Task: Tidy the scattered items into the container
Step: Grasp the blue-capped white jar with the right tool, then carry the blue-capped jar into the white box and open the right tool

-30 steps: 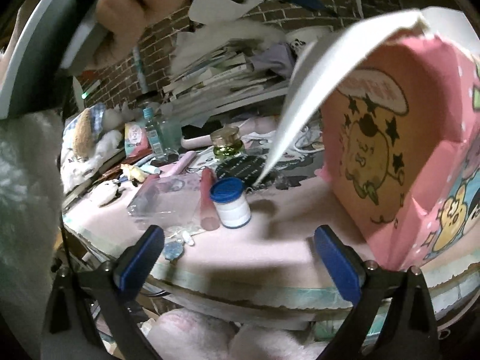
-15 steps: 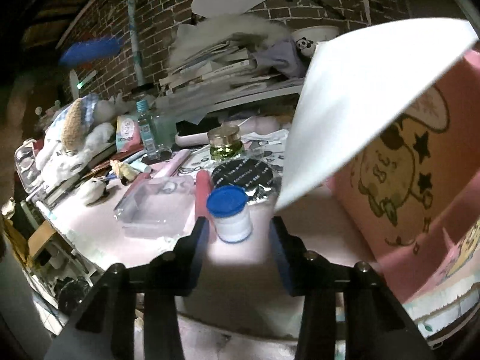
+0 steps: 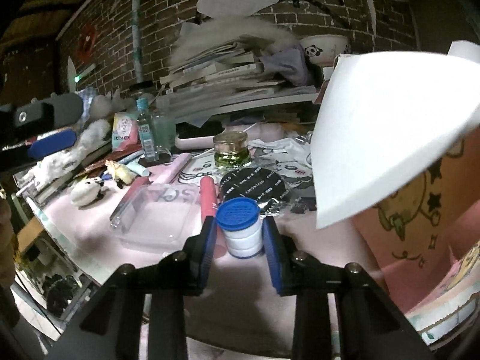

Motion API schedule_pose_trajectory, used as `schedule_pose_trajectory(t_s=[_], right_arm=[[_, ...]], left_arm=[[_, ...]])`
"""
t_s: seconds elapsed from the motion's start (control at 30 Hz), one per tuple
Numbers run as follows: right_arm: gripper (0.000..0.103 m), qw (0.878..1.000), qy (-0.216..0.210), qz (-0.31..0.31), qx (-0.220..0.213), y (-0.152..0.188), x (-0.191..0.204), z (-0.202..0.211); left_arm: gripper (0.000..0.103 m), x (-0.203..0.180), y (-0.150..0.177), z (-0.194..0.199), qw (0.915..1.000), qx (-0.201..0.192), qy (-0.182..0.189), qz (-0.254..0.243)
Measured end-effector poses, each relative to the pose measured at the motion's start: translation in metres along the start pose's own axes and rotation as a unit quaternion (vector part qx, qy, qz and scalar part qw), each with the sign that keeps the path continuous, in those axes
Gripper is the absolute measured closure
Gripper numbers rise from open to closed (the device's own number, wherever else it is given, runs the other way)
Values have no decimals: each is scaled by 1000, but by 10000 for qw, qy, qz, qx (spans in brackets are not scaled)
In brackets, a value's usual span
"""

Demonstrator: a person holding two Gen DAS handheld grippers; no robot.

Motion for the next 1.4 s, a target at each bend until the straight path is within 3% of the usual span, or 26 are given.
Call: schedule_pose_trajectory(t_s=[0.43,0.67,0.73,0.83,1.0,1.13,1.27,1.4], right_arm=[[75,9966,-178,553,-579,-15,33,36],[75,9905,-838,800,-738,-45,57,54],[75,9890,-786,867,-907,-59,55,66],[75,9879,-258,999,-1161,-88,36,90],[75,9889,632,1171,-660,-132,-20,105],[75,9822,1259,1348,357,-150,-73,91],[75,9691,1204,1303,1711,-144,-115,58],[75,9550,1191,1170,2453,-131,-143,37]], left_arm=[[14,11,4,9,9998,-60,-144,113],[14,23,2,20,9992,-205,-222,273],[14,25,1,23,9991,-222,-218,288],[14,25,2,23,9991,-212,-243,257],[14,25,2,22,9993,-202,-197,250],[14,21,2,16,9994,-152,-169,245],[14,15,3,12,9997,-104,-121,202],[14,11,5,11,9998,-105,-27,159]])
Point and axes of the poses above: each gripper's, at about its wrist camera, not at the fingertips, and z roughly against the way its jaws point, x to its left, y to its underside, the point moved 3 cm from there along -z, roughly the way its jaws point, and after that the axes turned 3 degrees about -y, right-handed, at the moved point
